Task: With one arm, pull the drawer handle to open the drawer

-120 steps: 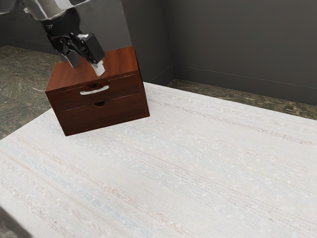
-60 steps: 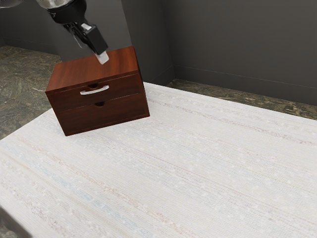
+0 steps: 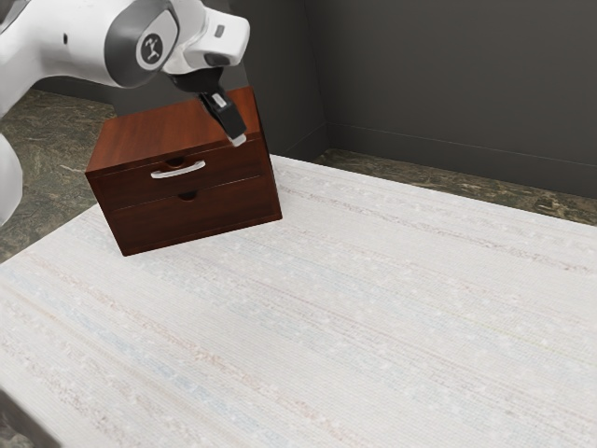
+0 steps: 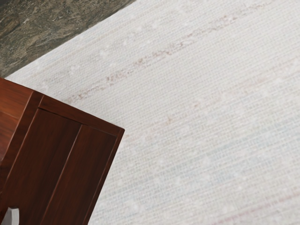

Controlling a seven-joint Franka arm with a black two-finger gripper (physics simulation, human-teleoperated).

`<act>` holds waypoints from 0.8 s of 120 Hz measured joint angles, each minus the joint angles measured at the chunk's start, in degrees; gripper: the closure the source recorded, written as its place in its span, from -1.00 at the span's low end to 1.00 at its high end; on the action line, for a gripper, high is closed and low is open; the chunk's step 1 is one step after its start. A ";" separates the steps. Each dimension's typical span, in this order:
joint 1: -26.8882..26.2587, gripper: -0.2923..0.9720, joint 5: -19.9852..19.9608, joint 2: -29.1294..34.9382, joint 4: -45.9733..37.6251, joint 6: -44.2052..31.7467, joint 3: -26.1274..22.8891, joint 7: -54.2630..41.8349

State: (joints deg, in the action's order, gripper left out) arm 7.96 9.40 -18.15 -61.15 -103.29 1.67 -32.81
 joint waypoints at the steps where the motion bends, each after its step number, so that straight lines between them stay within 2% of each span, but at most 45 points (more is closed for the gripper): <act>1: 0.02 -0.54 0.01 -0.08 -0.01 -0.32 0.00 -0.15; 22: 1.74 -0.54 0.32 -2.38 0.02 -5.98 0.06 -4.20; 43: 3.60 -0.54 0.46 -3.31 0.16 -8.10 0.60 -8.52; 69: 4.98 -0.54 0.59 -3.51 0.39 -5.46 3.57 -12.76; 96: 5.23 -0.54 2.88 -3.55 0.22 -1.10 5.06 -17.09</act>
State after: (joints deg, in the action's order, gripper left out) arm 13.19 12.28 -21.70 -60.93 -104.39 6.74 -49.90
